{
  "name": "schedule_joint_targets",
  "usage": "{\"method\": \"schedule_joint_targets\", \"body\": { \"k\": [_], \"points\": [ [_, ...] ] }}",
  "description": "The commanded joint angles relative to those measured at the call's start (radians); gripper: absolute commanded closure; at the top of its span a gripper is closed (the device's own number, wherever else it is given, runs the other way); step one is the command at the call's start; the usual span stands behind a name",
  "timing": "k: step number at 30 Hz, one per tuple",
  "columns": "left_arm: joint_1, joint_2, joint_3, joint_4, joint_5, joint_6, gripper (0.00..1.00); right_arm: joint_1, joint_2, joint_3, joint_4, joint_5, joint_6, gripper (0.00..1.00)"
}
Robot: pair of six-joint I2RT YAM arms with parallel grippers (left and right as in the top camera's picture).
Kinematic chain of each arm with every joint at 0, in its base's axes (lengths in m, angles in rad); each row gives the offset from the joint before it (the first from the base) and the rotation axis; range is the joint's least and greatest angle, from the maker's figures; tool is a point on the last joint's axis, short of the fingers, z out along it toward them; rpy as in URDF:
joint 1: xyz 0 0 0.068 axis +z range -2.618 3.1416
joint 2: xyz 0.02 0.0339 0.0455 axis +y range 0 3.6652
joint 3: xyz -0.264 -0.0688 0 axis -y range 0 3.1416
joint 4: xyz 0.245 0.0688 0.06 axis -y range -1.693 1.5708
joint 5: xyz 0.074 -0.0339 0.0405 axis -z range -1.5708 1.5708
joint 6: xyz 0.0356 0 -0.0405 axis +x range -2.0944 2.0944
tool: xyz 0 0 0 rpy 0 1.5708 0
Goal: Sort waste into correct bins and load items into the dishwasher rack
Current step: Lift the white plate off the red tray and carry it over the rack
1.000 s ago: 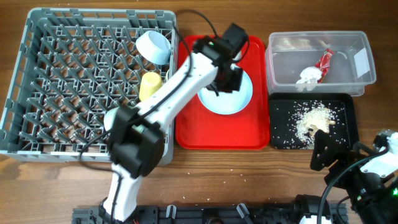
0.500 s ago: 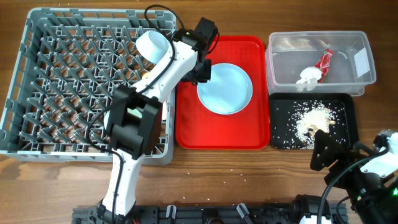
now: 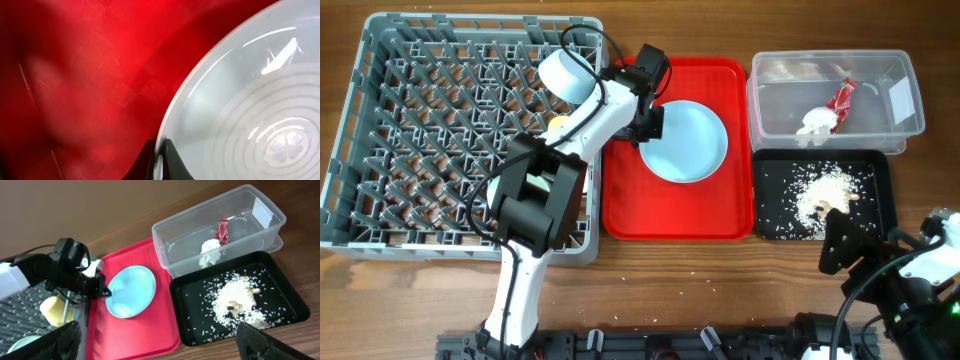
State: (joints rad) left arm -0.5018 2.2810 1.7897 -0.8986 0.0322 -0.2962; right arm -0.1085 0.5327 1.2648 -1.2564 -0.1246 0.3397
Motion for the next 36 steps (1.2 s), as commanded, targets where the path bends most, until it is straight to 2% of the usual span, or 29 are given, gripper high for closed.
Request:
{"method": "schedule_joint_targets", "body": {
  "k": [1, 4, 5, 7, 9, 11, 13, 18, 22, 28, 36],
  "points": [
    [-0.001, -0.14, 0.039, -0.064, -0.023, 0.028, 0.96, -0.002, -0.002, 0.001, 0.005, -0.008, 0.008, 0.0],
    [-0.001, -0.396, 0.069, -0.092, -0.035, 0.028, 0.96, -0.002, -0.002, 0.001, 0.005, -0.008, 0.008, 0.0],
    [-0.001, -0.494, 0.069, -0.097, -0.081, 0.028, 0.96, -0.002, -0.002, 0.001, 0.005, -0.008, 0.008, 0.0],
    [-0.001, -0.682, 0.069, -0.119, -0.264, 0.039, 0.96, -0.002, -0.002, 0.001, 0.005, -0.008, 0.008, 0.0],
    [0.0, -0.8, 0.069, -0.145, -0.447, 0.12, 0.96, -0.002, -0.002, 0.001, 0.005, -0.008, 0.008, 0.01],
    [0.008, -0.88, 0.069, -0.166, -0.653, 0.2, 0.96, -0.002, -0.002, 0.001, 0.005, -0.008, 0.008, 0.0],
    [0.032, -0.914, 0.069, -0.17, -0.797, 0.28, 0.96, -0.002, -0.002, 0.001, 0.005, -0.008, 0.008, 0.01],
    [0.103, -0.874, 0.069, -0.161, -1.113, 0.443, 0.96, -0.002, -0.002, 0.001, 0.005, -0.008, 0.008, 0.0],
    [0.144, -0.772, 0.069, -0.153, -1.126, 0.546, 0.96, -0.002, -0.002, 0.001, 0.005, -0.008, 0.008, 0.0],
    [0.154, -0.625, 0.069, 0.013, -1.126, 0.684, 0.96, -0.002, -0.002, 0.001, 0.005, -0.008, 0.008, 0.01],
    [0.19, -0.419, 0.061, 0.05, -1.123, 0.735, 0.96, -0.002, -0.002, 0.001, 0.005, -0.008, 0.008, 0.0]
  ]
}}
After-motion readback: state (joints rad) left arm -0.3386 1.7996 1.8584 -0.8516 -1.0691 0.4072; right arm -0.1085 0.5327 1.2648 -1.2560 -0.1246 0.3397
